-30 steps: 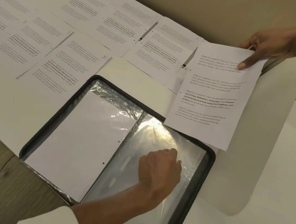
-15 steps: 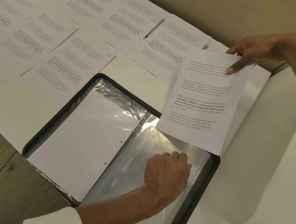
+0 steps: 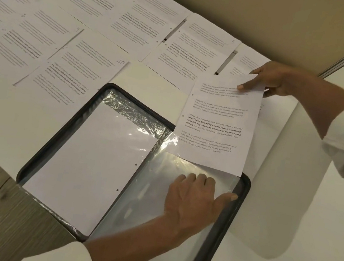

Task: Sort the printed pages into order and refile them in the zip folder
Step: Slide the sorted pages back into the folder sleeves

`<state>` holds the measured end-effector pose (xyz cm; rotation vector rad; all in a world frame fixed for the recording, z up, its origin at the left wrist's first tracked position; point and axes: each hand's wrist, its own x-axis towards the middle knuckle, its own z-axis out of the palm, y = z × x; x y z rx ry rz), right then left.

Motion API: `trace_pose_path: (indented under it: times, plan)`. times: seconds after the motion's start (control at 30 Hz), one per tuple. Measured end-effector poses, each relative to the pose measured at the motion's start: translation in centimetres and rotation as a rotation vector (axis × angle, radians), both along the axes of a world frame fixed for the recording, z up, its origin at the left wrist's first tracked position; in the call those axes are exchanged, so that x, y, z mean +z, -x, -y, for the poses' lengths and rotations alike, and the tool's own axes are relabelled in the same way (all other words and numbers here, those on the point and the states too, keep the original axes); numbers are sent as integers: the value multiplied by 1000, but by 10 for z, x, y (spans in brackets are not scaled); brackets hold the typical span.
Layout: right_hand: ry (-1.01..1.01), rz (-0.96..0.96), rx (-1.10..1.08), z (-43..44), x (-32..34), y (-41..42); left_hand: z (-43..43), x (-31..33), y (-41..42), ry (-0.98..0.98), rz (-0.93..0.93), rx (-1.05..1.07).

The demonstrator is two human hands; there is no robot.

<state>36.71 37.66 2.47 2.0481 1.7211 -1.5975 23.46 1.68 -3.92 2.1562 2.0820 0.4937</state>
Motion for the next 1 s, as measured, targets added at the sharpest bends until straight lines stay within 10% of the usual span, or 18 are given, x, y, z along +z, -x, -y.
trace_pose_path:
  times: [1.0]
  plan:
    - [437, 44, -336, 61, -18, 2, 17, -50, 44, 274, -42, -288]
